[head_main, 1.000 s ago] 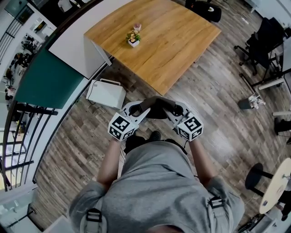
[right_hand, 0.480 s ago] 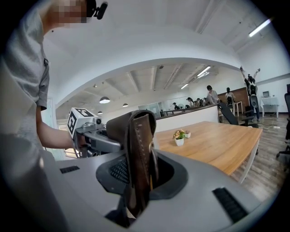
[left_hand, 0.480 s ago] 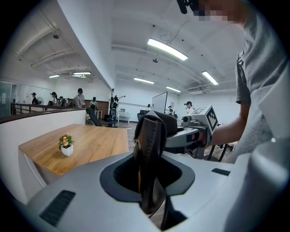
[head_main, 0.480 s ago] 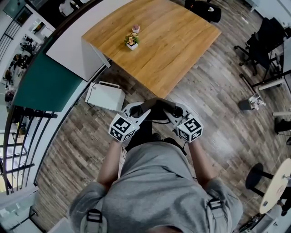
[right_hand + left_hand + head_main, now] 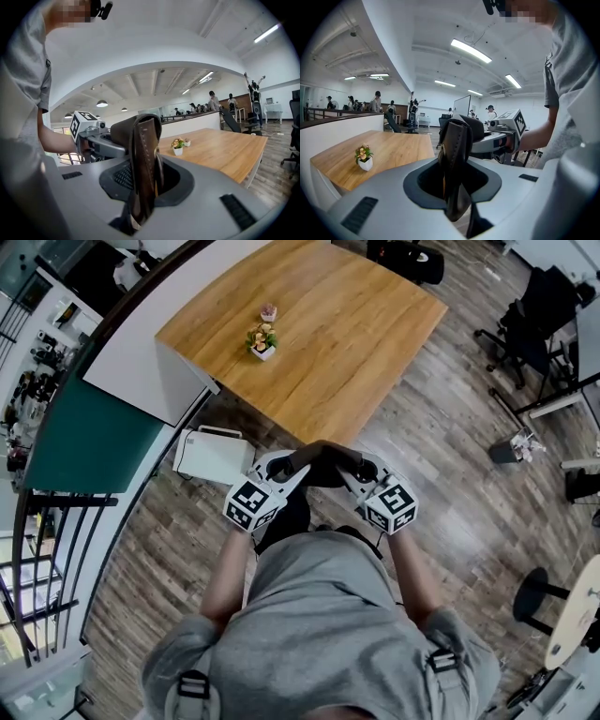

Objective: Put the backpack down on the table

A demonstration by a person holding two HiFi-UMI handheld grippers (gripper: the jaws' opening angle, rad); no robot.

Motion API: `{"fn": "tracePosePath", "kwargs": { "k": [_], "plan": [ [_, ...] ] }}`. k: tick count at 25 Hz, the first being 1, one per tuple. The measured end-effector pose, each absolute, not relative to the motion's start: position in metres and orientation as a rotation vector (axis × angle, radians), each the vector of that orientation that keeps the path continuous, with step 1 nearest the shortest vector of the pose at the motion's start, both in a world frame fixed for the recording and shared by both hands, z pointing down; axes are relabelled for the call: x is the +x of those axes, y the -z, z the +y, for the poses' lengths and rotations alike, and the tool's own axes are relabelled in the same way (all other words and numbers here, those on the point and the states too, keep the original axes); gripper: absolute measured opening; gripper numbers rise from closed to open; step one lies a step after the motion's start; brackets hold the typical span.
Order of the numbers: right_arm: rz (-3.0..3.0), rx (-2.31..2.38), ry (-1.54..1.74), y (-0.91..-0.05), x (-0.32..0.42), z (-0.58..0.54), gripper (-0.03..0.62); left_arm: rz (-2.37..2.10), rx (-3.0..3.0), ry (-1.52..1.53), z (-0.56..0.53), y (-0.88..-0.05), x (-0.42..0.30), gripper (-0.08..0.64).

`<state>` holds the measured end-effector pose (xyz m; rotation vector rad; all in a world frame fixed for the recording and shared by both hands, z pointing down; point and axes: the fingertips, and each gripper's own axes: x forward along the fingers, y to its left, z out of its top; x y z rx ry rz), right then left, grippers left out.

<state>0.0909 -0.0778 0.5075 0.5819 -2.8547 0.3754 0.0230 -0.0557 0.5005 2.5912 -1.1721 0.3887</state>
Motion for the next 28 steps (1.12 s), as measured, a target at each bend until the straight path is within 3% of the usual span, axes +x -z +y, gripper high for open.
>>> {"fn": "tracePosePath", "kwargs": {
  "k": [28],
  "plan": [
    [-2.766, 0.828, -0.340, -0.515, 0.006, -0.230, 0.077, -0.943, 2.704, -0.388, -0.222, -0.511, -0.064, 0.103]
  ]
}}
